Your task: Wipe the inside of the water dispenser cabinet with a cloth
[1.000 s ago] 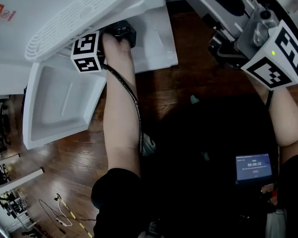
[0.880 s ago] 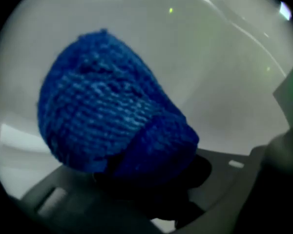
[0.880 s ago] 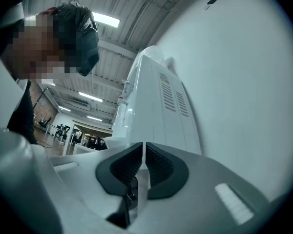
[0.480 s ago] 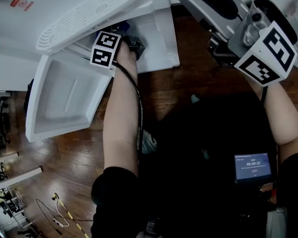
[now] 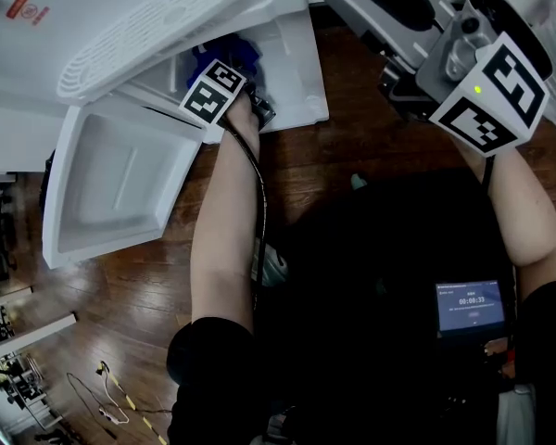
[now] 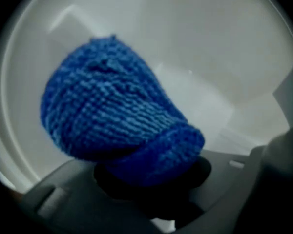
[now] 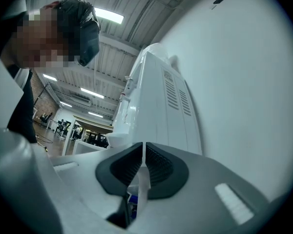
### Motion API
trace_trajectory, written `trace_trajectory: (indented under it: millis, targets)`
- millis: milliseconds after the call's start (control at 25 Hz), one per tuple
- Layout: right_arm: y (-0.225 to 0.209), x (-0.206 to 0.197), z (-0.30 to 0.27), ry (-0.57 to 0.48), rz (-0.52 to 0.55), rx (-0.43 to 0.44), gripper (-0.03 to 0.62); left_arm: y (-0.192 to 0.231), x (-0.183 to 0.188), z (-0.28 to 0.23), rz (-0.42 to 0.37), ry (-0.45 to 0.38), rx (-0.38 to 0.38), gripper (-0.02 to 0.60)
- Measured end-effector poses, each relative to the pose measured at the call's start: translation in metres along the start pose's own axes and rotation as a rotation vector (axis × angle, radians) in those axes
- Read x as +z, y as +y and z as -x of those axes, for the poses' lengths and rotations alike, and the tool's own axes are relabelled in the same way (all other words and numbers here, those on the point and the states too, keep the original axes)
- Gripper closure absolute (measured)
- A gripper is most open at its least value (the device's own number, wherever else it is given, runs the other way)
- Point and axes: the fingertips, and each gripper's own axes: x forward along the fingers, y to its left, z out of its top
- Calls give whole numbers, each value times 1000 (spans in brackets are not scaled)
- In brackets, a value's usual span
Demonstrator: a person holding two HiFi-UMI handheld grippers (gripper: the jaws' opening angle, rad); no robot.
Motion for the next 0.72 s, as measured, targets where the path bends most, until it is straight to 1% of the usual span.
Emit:
trace_trajectory:
  millis: [40,120,160,200,280,360,400,440,480,520,560,640,720]
  targets:
    - [1,1,0,-3,-1,8,571,-13,-7,2,-98,39,-27,390]
    - [4,3,-2,-16,-1,29,571,-37,-29,3,-325,151,-78,388]
    - [4,5,-3,-19,1,33,571,-45,-40,2,-435,209,-90,388]
    - [4,6,-3,-21,3,33,571,-50,-47,1,-535,248,-91,388]
    - [7,7,-2,-34,6,47,571,-53,-50,-3,-698,273,-80,388]
    - [9,9,-1,-51,5,69,571,-54,-54,2,-809,302,-79,388]
    - [10,10,0,-56,3,76,571,-54,-61,8,-838,335,-92,388]
    - [10,9,0,-61,1,83,571,-57,-72,16,-838,385,-123,388]
    - [10,9,0,-67,1,92,571,-62,-86,25,-815,437,-167,388]
    - [11,9,0,-72,2,101,571,-68,-94,32,-786,470,-201,388]
    - [11,8,0,-76,5,108,571,-71,-96,36,-770,479,-211,388]
    - [11,7,-1,-75,14,112,571,-66,-89,36,-785,454,-172,387]
    - [9,6,-2,-69,25,107,571,-45,-83,38,-822,435,-91,387]
